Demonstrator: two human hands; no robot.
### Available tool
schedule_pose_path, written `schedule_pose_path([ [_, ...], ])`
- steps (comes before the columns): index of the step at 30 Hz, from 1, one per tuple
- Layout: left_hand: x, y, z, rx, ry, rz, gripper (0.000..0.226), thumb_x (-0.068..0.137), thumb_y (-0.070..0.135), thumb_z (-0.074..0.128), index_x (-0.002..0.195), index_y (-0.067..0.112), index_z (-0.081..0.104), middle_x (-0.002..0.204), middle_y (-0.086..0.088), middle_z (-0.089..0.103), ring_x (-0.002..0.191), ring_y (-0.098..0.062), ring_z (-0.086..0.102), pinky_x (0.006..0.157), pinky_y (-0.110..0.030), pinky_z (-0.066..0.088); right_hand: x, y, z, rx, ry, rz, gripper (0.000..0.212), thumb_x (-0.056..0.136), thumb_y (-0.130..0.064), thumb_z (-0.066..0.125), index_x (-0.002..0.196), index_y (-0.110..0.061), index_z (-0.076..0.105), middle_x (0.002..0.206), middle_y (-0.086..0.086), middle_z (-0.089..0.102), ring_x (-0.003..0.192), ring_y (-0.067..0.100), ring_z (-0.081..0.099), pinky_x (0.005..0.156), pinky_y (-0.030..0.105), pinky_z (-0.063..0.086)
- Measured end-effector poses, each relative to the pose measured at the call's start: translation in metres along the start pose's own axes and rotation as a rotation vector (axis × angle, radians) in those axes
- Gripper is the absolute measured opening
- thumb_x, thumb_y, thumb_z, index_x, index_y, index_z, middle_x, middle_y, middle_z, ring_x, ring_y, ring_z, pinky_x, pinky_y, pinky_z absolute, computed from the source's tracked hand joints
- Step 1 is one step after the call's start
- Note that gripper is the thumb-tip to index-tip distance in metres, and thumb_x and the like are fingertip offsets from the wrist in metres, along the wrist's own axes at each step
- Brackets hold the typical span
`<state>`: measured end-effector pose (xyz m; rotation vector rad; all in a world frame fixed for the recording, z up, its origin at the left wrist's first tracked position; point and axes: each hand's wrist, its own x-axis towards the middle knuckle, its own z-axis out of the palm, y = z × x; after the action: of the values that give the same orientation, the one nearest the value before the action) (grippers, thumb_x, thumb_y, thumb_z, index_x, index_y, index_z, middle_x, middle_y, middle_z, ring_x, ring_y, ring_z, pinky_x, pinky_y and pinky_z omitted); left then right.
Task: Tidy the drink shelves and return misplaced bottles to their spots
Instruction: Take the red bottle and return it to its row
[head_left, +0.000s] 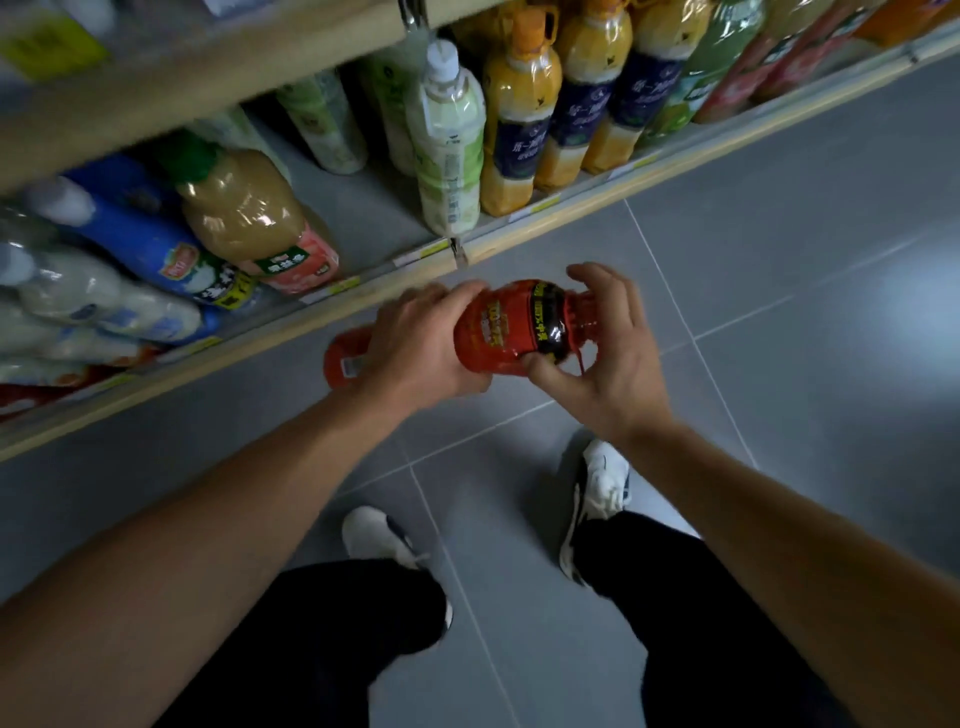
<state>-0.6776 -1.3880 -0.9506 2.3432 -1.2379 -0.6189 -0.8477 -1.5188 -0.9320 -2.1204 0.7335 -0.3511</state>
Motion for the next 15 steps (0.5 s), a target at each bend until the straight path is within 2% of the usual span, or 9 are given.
schedule_pose_path([
  [3,-0.053,0.034,-0.048,-0.093,-0.109,-0.064,0.086,0.055,0.044,0.085,0.133,0.032,0.05,0.112,0.002,0.063,0.101,-0.021,0.062,0.091,-0.042,0.052,-0.035,-0.069,-0.022,0.07,0.038,0.147,0.086,0.067,-0.037,0.086,0.139,-0.021,0.042,0.133,-0.001,0.045,0.113,0.011,0.053,0.089,0.008,0.043],
  [5,-0.087,0.052,-0.086,-0.131,-0.163,-0.104,0.085,0.056,0.047,0.085,0.131,0.035,0.05,0.111,0.003,0.062,0.1,-0.019,0.063,0.087,-0.033,0.051,-0.058,-0.12,-0.034,0.09,0.059,0.191,0.082,0.066,-0.043,0.083,0.136,-0.023,0.043,0.13,-0.003,0.045,0.113,0.011,0.053,0.088,0.009,0.043],
  [7,-0.123,0.067,-0.125,-0.142,-0.189,-0.125,0.083,0.056,0.047,0.085,0.13,0.034,0.051,0.107,0.003,0.063,0.098,-0.018,0.063,0.08,-0.028,0.047,-0.081,-0.17,-0.043,0.111,0.063,0.194,0.081,0.069,-0.049,0.077,0.137,-0.022,0.042,0.135,0.001,0.042,0.116,0.013,0.051,0.092,0.017,0.046],
  [9,-0.161,0.078,-0.161,-0.132,-0.188,-0.147,0.082,0.055,0.044,0.086,0.129,0.033,0.052,0.104,0.003,0.063,0.096,-0.018,0.063,0.077,-0.028,0.047,-0.106,-0.214,-0.045,0.087,0.041,0.187,0.083,0.075,-0.051,0.074,0.142,-0.021,0.036,0.145,0.005,0.033,0.124,0.018,0.049,0.096,0.026,0.048],
  [12,-0.221,0.088,-0.202,-0.095,-0.172,-0.231,0.083,0.052,0.047,0.084,0.126,0.037,0.049,0.102,0.005,0.06,0.093,-0.019,0.063,0.078,-0.032,0.05,-0.14,-0.271,-0.044,0.015,-0.024,0.227,0.09,0.074,-0.061,0.071,0.147,-0.03,0.027,0.155,0.001,0.02,0.132,0.025,0.045,0.098,0.042,0.051],
  [15,-0.284,0.088,-0.232,-0.085,-0.154,-0.309,0.085,0.047,0.057,0.078,0.125,0.04,0.047,0.101,0.006,0.06,0.092,-0.019,0.064,0.08,-0.038,0.054,-0.174,-0.315,-0.039,-0.024,-0.148,0.165,0.083,0.073,-0.07,0.061,0.144,-0.034,0.037,0.155,0.005,0.017,0.133,0.032,0.043,0.095,0.051,0.053],
])
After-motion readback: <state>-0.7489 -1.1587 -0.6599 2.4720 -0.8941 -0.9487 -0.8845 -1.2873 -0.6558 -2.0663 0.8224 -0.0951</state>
